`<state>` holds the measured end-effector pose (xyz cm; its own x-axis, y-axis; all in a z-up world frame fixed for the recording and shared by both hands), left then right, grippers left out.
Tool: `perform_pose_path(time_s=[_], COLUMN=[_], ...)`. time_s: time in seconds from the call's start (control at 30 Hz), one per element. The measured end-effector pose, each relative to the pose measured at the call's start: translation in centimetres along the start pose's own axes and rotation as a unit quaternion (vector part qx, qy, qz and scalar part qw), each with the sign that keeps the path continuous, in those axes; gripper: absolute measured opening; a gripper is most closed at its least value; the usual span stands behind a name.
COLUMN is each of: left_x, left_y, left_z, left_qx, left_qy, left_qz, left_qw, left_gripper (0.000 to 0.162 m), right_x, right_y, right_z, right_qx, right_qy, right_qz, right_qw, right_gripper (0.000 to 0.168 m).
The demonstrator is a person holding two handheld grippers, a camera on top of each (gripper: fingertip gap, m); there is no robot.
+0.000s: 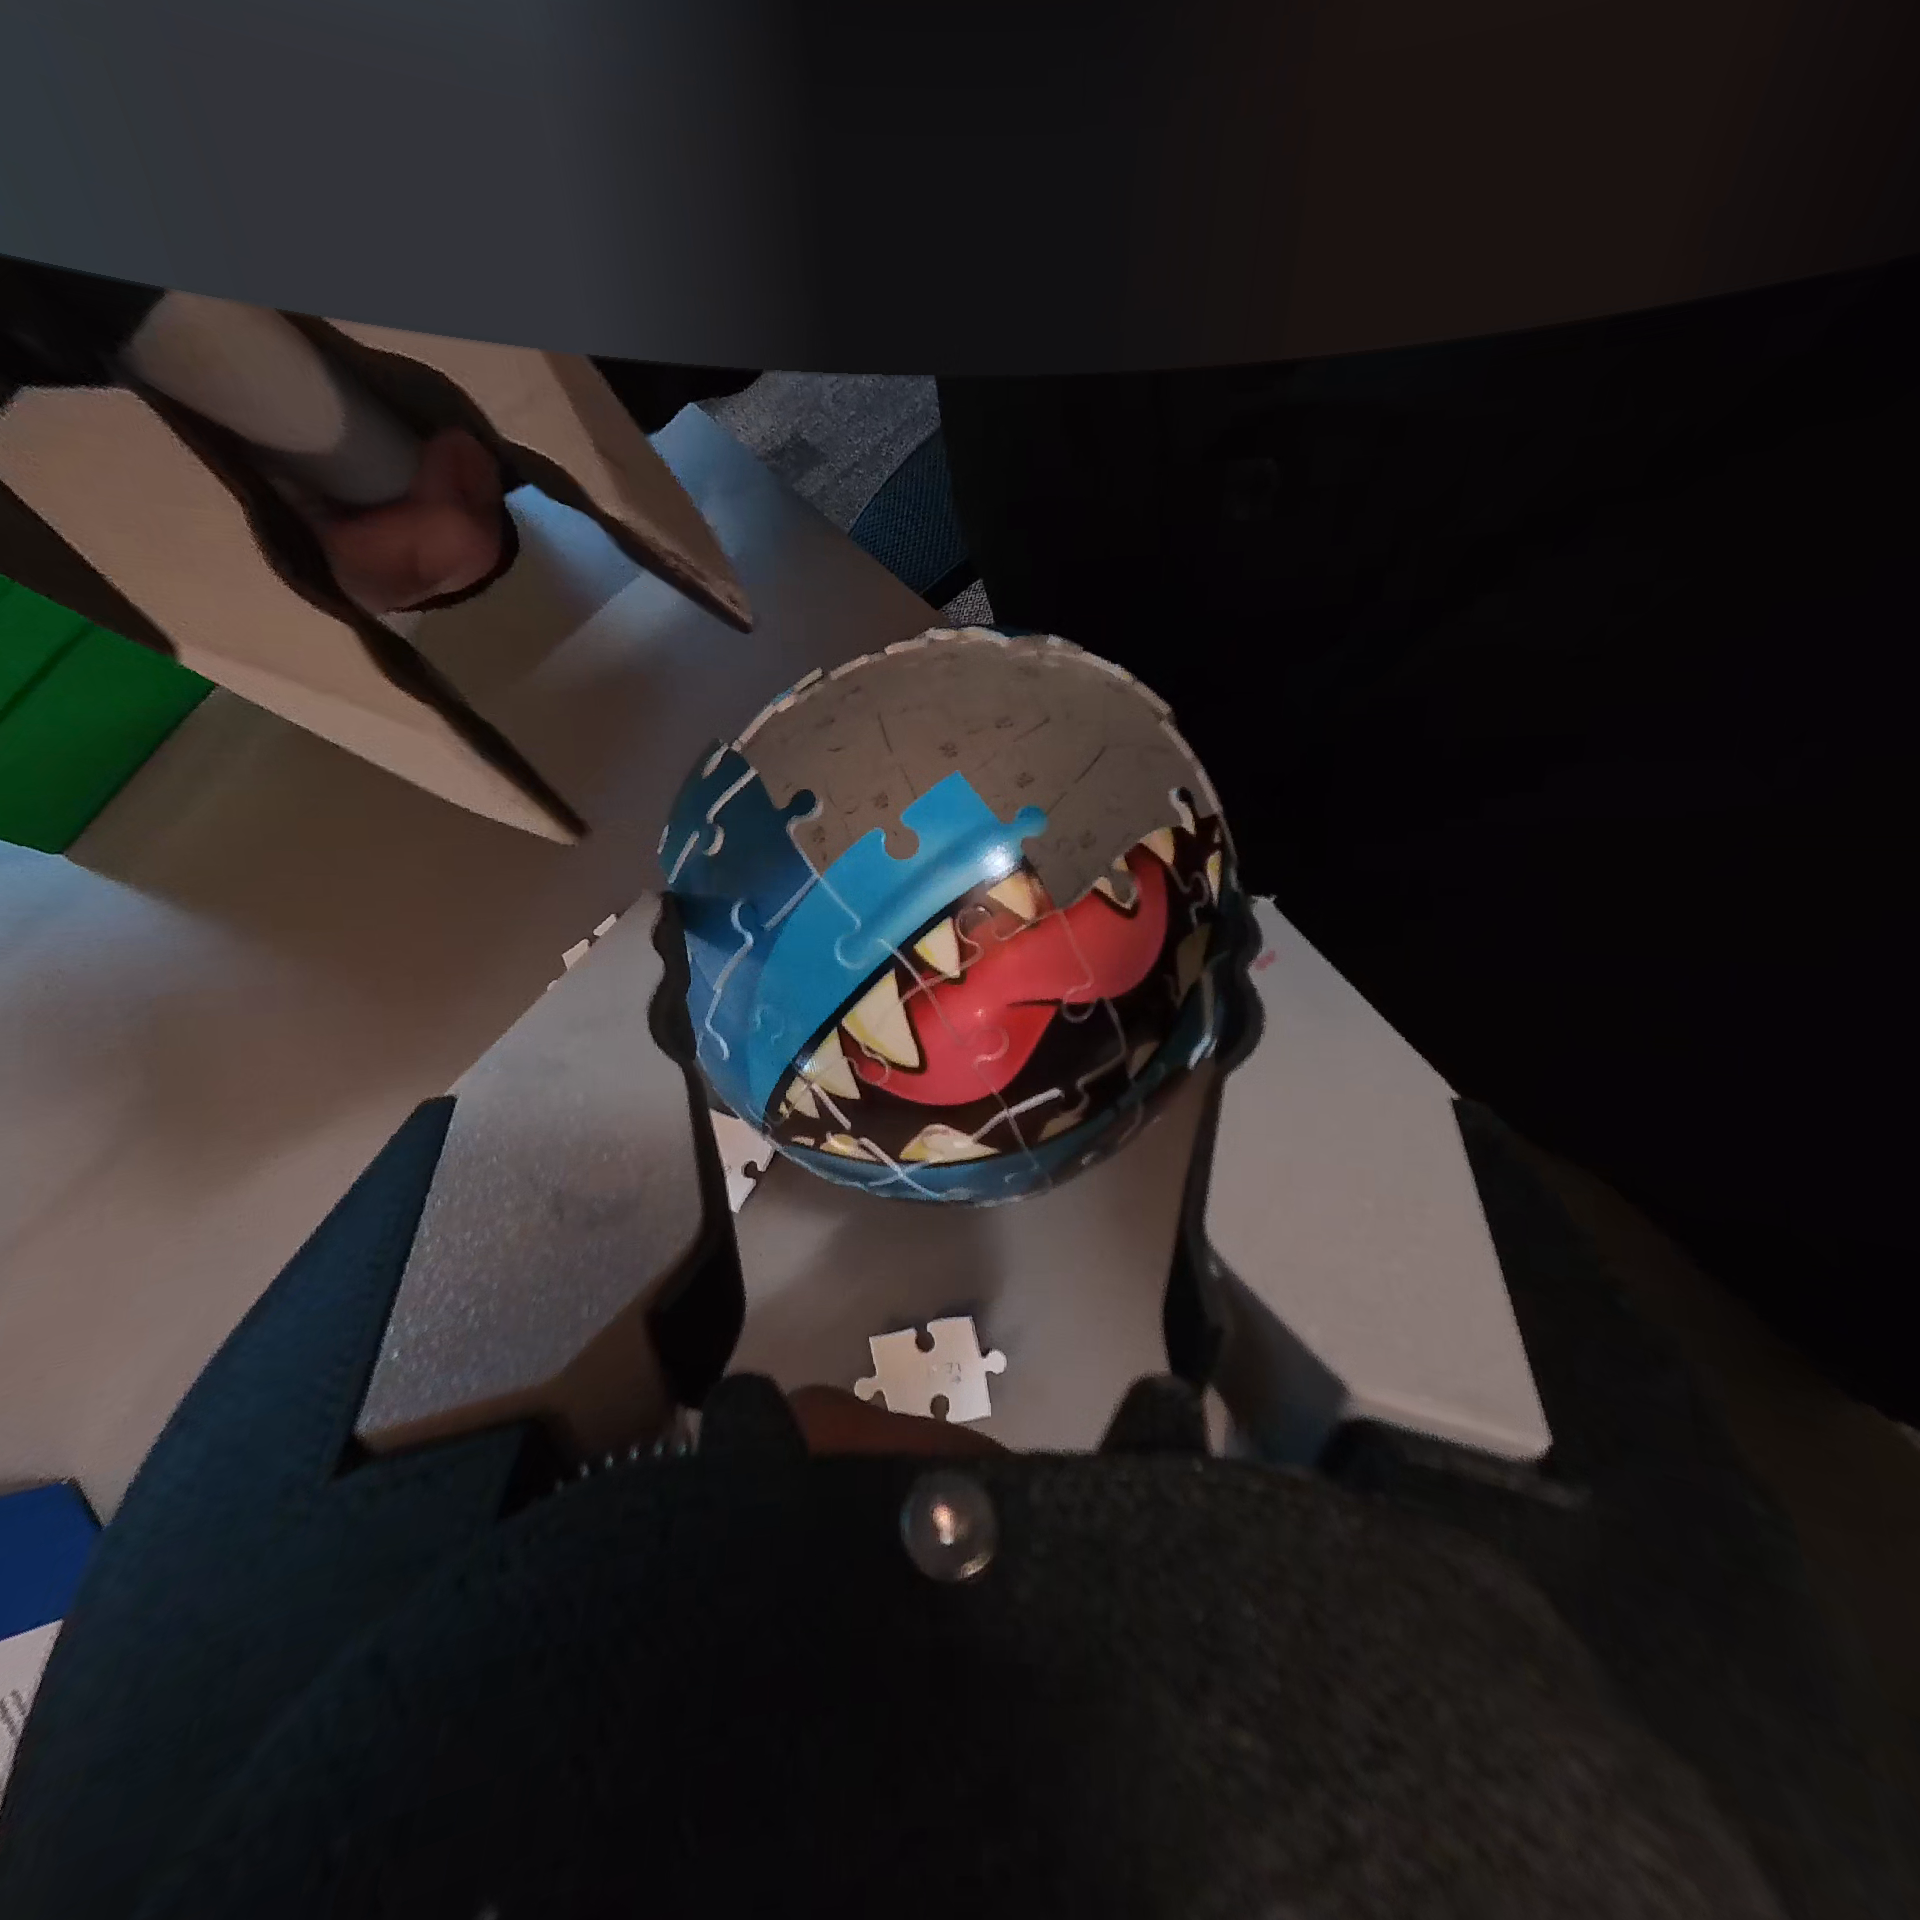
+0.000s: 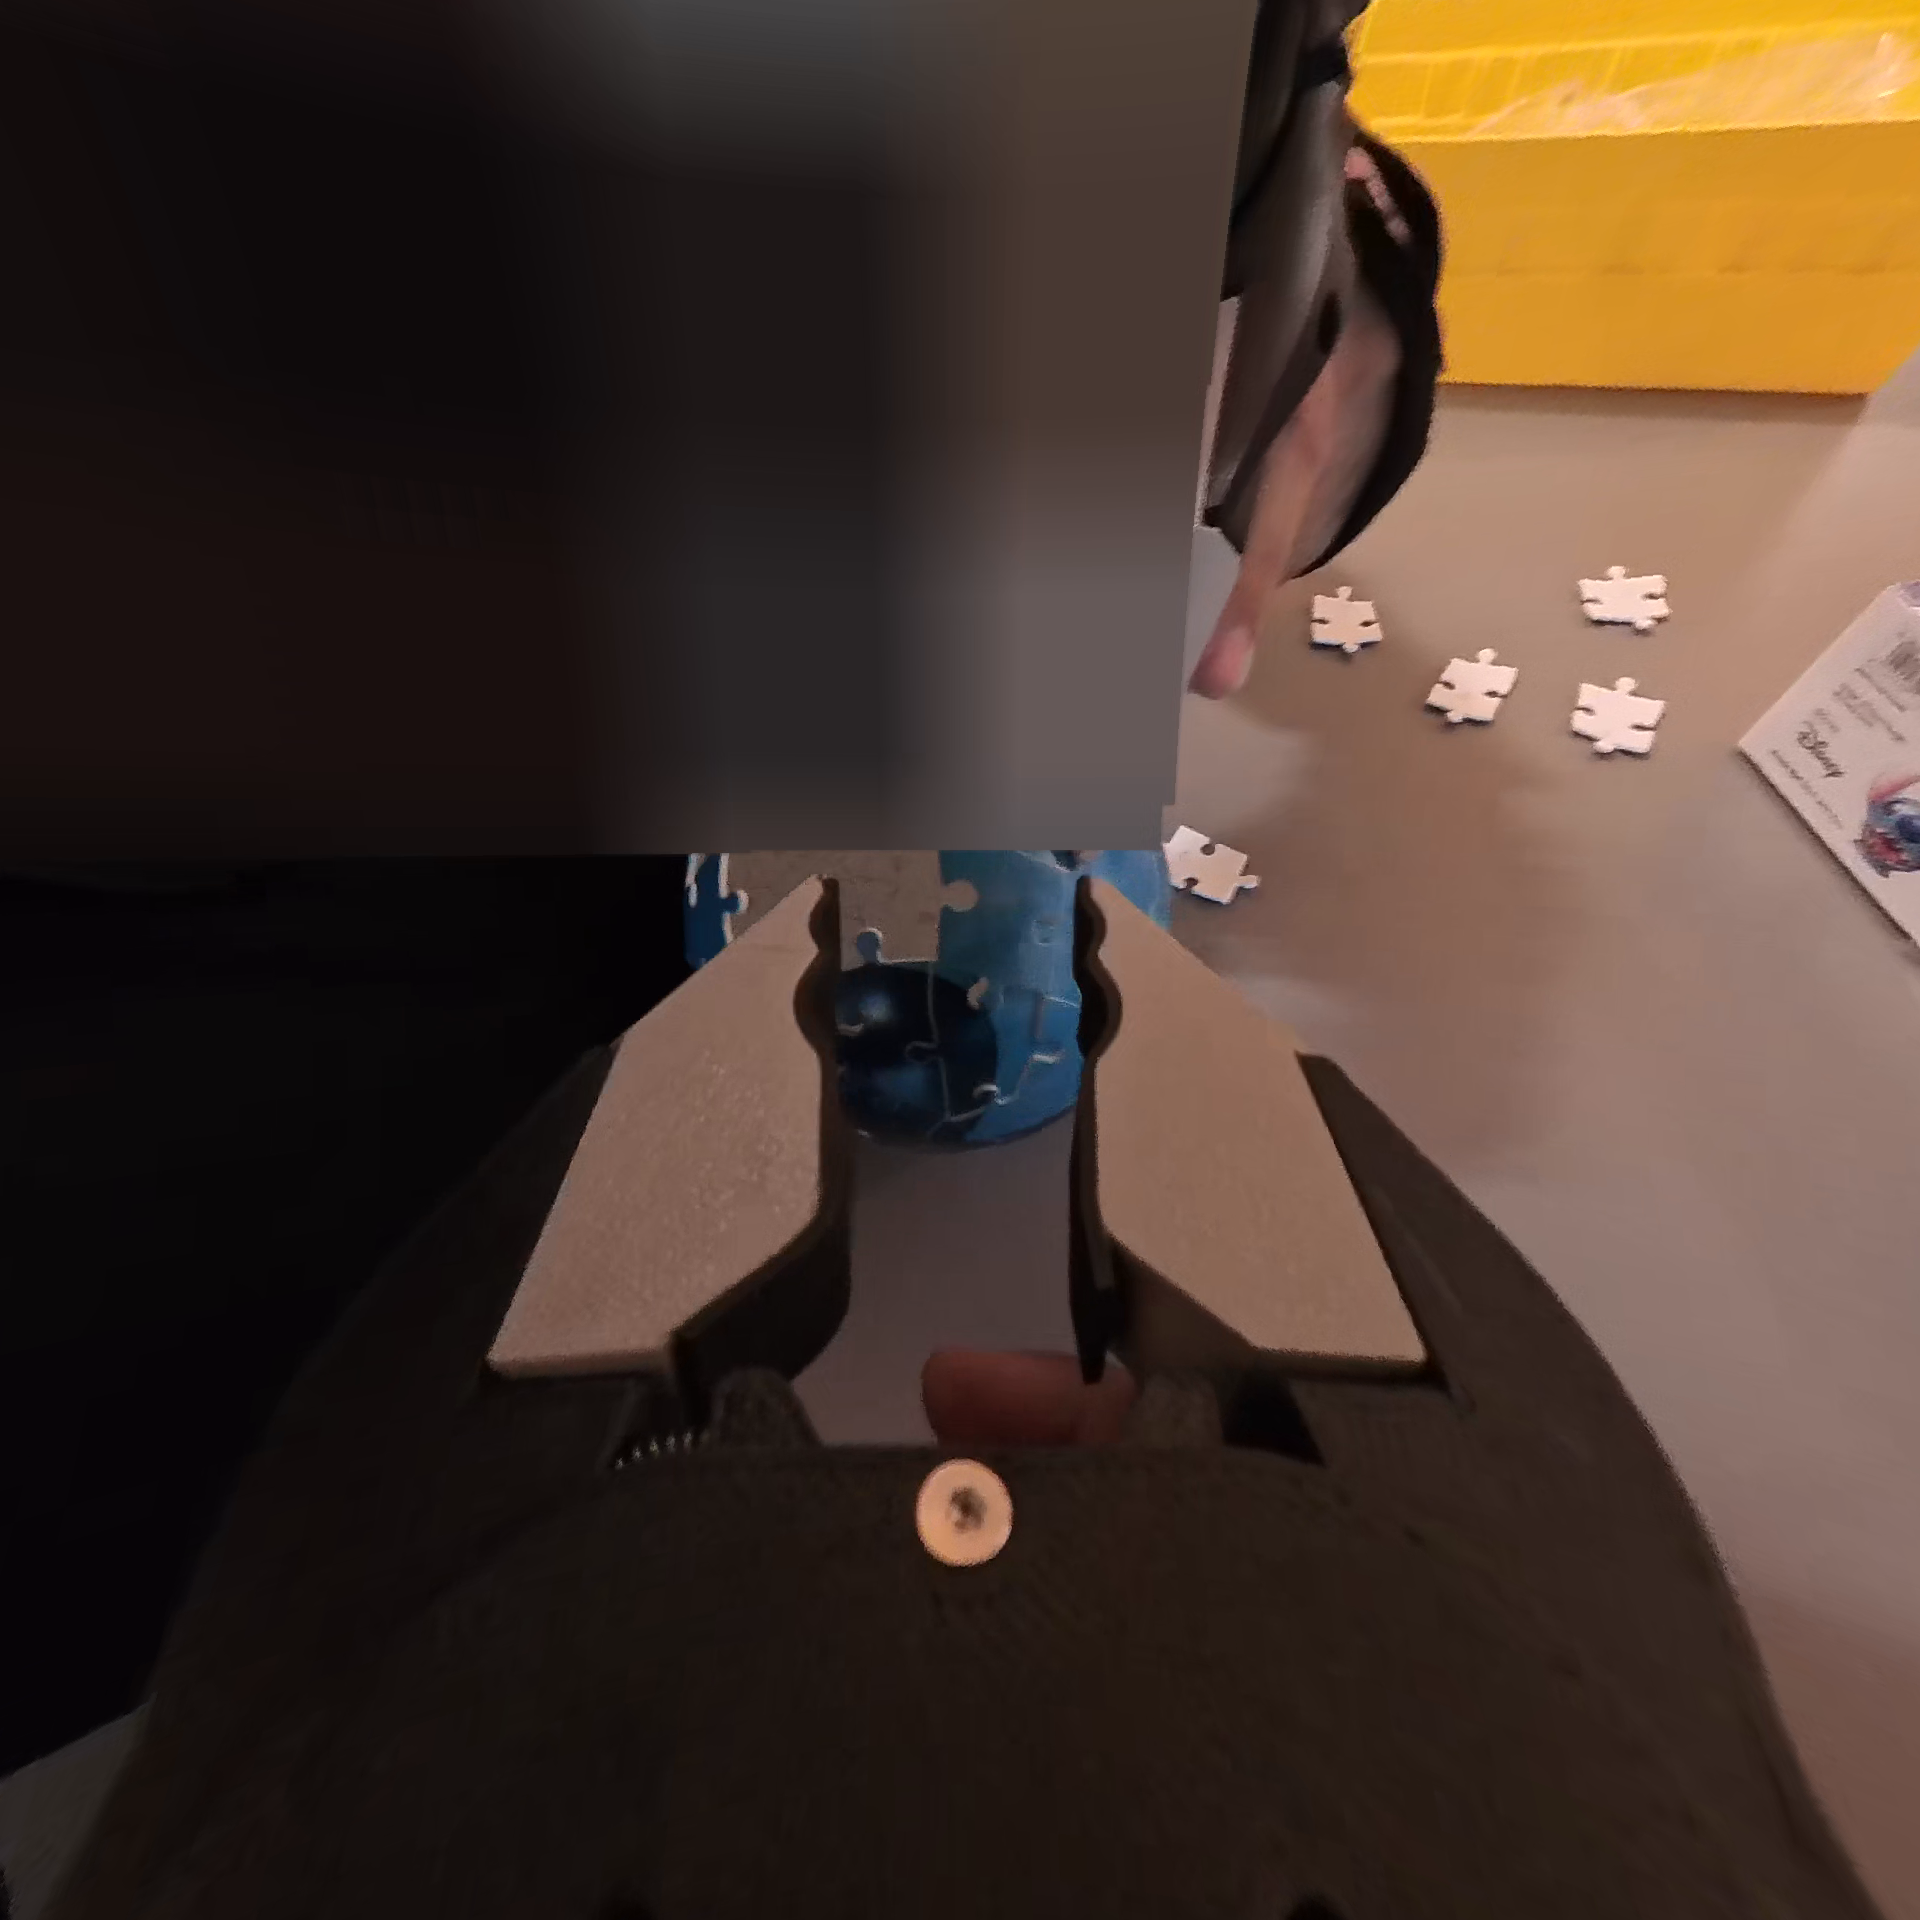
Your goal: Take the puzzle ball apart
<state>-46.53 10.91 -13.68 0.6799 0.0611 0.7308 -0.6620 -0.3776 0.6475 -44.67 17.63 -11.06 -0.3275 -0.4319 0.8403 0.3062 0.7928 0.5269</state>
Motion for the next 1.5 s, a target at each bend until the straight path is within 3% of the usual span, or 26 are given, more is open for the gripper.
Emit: perform_pose_path(time_s=[0.07,0.4,0.77,0.87,0.97,1.0,1.1,1.33,1.5], left_x=[0.0,-0.1,0.2,0.2,0.2,0.5,1.5,1.9,1.3], left_y=[0.0,0.1,1.3,2.1,2.1,2.0,1.5,0.8,0.1], left_z=[0.0,0.0,-0.2,-0.7,-1.2,-1.2,-0.8,-1.2,-1.2], left_qx=[0.000,-0.001,-0.022,-0.025,-0.019,-0.023,-0.043,-0.100,-0.134], left_qy=[0.000,-0.001,0.029,0.054,0.062,0.059,0.038,0.023,0.029], left_qz=[0.001,0.005,0.043,0.069,0.081,0.085,0.085,0.052,0.035], left_qw=[1.000,1.000,0.998,0.996,0.995,0.994,0.995,0.993,0.990], left_gripper=[0.101,0.099,0.097,0.096,0.094,0.093,0.091,0.090,0.090], right_x=[-0.6,-1.8,-2.1,-1.5,-1.4,-1.4,-1.7,-2.6,-2.7], right_y=[-1.0,0.1,0.8,1.5,1.9,1.9,1.1,-0.1,0.0], right_z=[-0.5,-0.8,-0.6,0.0,0.9,1.0,0.5,0.5,0.8], right_qx=[0.011,0.002,-0.004,-0.019,-0.075,-0.083,-0.063,-0.027,0.005], right_qy=[0.009,0.003,-0.007,-0.030,-0.032,-0.035,-0.047,-0.065,-0.084], right_qz=[-0.022,-0.029,0.005,0.038,0.054,0.057,0.055,0.027,0.051], right_qw=[1.000,1.000,1.000,0.999,0.995,0.994,0.995,0.997,0.995], right_gripper=[0.046,0.036,0.035,0.025,0.000,0.000,0.006,0.004,0.000])
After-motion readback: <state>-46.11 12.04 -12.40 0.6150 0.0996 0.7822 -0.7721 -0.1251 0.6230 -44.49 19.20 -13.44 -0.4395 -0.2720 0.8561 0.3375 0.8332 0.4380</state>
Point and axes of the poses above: each gripper's, where its closed fingertips meet, y back along the fingers, x out of its top, z = x × y across the jaws, the point moved 2 cm from there along y, back along the fingers, and after that the axes turned 5 degrees about -z, right-handed, at the moved point
